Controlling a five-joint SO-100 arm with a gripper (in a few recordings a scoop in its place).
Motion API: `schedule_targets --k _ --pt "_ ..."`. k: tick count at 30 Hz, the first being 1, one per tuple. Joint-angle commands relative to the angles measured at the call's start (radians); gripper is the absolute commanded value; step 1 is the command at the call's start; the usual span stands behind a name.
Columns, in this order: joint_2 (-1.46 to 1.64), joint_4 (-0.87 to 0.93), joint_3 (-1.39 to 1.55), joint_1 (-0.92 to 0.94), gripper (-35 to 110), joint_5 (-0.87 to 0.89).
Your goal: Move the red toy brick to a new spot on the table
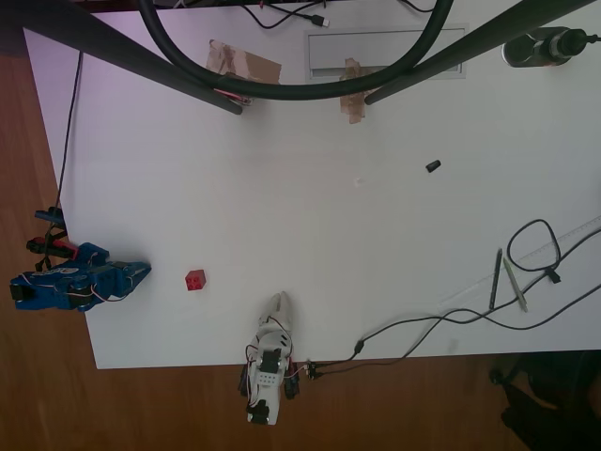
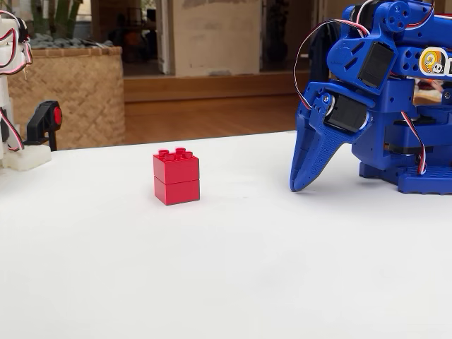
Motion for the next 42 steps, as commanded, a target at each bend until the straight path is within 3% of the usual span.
schedule_targets --k 1,33,42 --pt "0.025 -0.008 0.032 0.026 0 -0.006" --pt "0.025 -0.015 0.032 0.018 0 0.081" --pt "-0.193 -0.06 -0.219 0.002 0 -0.078"
